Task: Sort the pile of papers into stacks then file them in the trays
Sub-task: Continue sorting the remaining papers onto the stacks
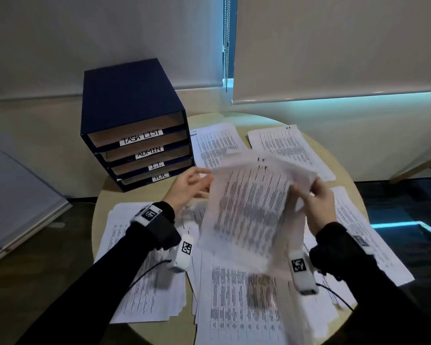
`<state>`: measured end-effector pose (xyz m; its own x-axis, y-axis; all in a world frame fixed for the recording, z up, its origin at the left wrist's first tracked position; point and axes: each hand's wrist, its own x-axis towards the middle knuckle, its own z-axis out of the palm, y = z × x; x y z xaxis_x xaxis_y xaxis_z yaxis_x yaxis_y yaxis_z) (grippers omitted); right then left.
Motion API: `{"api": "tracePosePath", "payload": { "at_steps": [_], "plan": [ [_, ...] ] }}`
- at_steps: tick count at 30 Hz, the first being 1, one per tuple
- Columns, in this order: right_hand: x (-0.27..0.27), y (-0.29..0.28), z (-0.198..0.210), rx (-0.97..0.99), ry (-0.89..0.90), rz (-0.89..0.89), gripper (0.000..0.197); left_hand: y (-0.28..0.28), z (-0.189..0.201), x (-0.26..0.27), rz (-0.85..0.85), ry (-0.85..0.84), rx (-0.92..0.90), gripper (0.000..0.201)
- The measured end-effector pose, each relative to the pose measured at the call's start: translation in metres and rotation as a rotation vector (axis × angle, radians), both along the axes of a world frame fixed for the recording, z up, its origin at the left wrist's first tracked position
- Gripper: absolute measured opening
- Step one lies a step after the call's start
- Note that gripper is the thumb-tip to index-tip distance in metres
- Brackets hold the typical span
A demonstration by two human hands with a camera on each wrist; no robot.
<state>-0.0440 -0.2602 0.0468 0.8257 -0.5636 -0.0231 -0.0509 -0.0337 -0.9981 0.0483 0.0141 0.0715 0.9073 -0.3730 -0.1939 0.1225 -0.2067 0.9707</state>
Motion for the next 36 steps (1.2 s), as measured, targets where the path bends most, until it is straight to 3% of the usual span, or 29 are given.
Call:
{"api": "tracePosePath", "payload": {
  "at_steps": [2,5,7,9,12,15,17,22,25,28,34,36],
  "plan": [
    [0.007,0.006,0.026,0.109,-0.091,-0.037,0.031,-0.009,0.014,-0.002,0.043,-0.118,-0.023,0.020],
    [0.012,0.022,0.062,0.152,-0.248,-0.010,0.061,-0.024,0.028,-0.008,0.047,-0.284,-0.024,0.020],
    [0.012,0.028,0.073,0.187,-0.306,0.033,0.072,-0.030,0.033,-0.008,0.061,-0.367,0.007,0.035],
    [0.013,0.032,0.079,0.220,-0.321,0.053,0.058,-0.032,0.036,-0.009,0.165,-0.493,0.081,0.040],
    [0.012,0.036,0.082,0.208,-0.339,0.073,0.022,-0.030,0.037,-0.010,0.363,-0.561,-0.012,0.018],
    [0.009,0.040,0.073,0.228,-0.345,0.108,0.018,-0.028,0.035,-0.016,0.458,-0.551,-0.096,0.028],
    [0.007,0.042,0.063,0.232,-0.332,0.152,0.020,-0.030,0.025,-0.025,0.444,-0.582,-0.078,0.023],
    [0.011,0.051,0.022,0.148,-0.101,0.195,0.040,-0.031,-0.018,-0.036,0.370,-0.400,-0.032,0.033],
    [0.017,0.054,0.007,0.203,-0.003,0.160,0.053,-0.032,-0.029,-0.028,0.400,-0.243,-0.058,0.039],
    [0.026,0.057,0.002,0.295,0.042,0.081,0.045,-0.031,-0.031,-0.017,0.472,-0.056,-0.174,0.075],
    [0.038,0.070,-0.008,0.289,0.152,0.096,0.031,-0.034,-0.056,0.001,0.398,0.006,-0.122,0.061],
    [0.042,0.072,-0.014,0.267,0.148,0.072,0.028,-0.035,-0.064,0.004,0.408,0.044,-0.113,0.076]
  ]
}}
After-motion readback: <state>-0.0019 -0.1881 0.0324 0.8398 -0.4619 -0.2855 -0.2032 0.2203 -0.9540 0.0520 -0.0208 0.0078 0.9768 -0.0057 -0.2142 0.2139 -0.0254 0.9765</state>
